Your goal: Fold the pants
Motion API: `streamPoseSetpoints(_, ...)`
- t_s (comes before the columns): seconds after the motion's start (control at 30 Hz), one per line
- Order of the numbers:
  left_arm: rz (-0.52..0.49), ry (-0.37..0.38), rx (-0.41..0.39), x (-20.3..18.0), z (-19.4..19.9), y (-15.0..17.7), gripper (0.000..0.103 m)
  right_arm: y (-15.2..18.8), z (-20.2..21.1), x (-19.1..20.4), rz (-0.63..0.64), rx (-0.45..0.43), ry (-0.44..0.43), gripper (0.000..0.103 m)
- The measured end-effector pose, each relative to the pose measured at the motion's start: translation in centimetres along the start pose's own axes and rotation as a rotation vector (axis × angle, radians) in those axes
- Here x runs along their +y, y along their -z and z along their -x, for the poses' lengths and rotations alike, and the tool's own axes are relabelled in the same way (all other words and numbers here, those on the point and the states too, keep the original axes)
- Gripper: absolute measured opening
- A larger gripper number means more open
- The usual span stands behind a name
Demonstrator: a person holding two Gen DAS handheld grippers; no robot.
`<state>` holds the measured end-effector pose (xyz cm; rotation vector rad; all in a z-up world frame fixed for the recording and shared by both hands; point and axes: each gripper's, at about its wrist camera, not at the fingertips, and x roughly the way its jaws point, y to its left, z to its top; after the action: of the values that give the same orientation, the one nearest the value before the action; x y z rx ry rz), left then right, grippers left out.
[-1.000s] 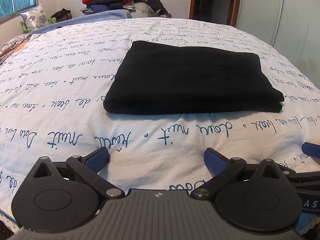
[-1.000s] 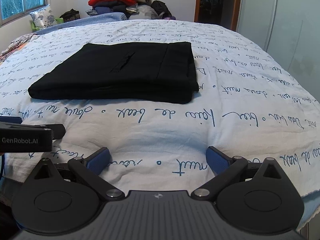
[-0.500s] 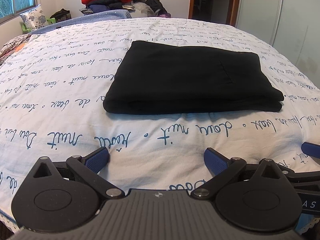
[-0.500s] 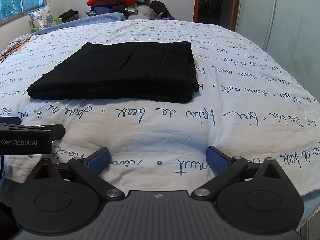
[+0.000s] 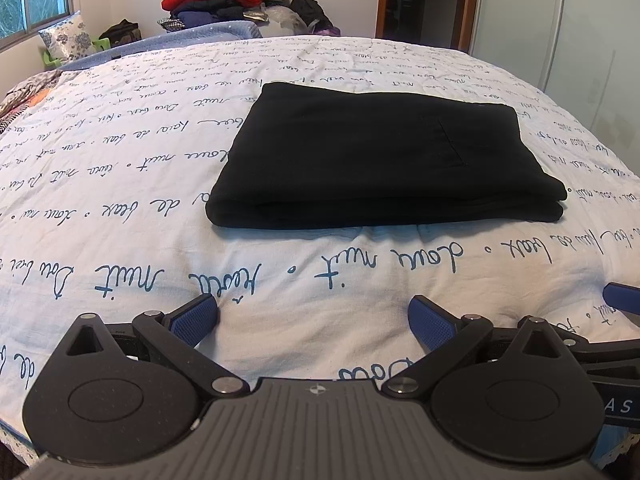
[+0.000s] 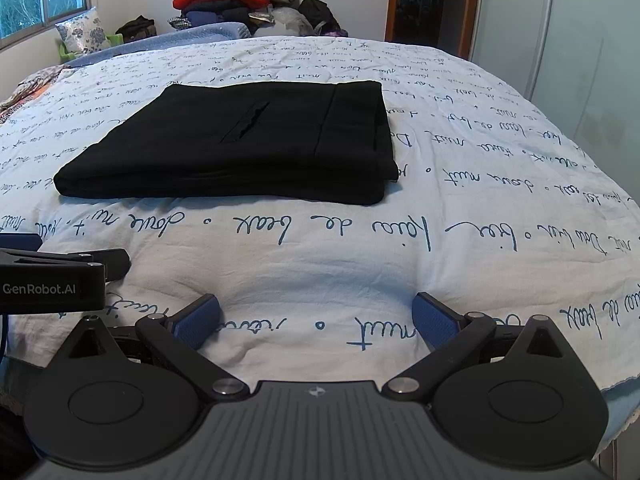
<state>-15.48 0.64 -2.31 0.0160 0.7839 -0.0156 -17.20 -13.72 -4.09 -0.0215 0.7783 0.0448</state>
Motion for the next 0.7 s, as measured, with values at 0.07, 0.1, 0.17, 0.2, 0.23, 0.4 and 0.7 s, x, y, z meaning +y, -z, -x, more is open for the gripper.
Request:
streamPoseSetpoints(0.07,-0.001,-0.001,0.0,0.0,0.0,0.0,0.103,0.0,0.0,0.0,0.001,0.001,0.0,0.103)
streamPoseSetpoints(0.1,-0.003,-0.001,-0.001,-0.1,0.0,0.0,0.103,0.0,0.0,0.0,0.001,0.001,0.0,0.103)
streamPoseSetpoints(0.17,-0.007,-0.002,-0.001,0.0,0.2,-0.1,0.103,-0.1,0.1,0.0,0.003,0.005,-0.001,0.103)
streamPoseSetpoints(0.2,-0.009,-0.003,-0.002,0.0,0.3,-0.2,0.103,-0.2,0.1,0.0,0.006,0.01,-0.003,0.103)
streamPoseSetpoints(0.23,-0.01,-0.005,-0.007,0.0,0.5,-0.2,0.103,-0.4,0.3,0.1,0.012,0.013,-0.006,0.103)
streamPoseSetpoints(0.4,-0.024,-0.025,-0.037,0.0,1.4,-0.8,0.102,-1.2,2.0,0.8,0.071,-0.059,-0.018,0.103)
streamPoseSetpoints(0.7,-0.023,-0.005,-0.068,0.0,2.7,-1.7,0.102,-2.5,2.1,-0.3,0.027,-0.042,-0.017,0.103)
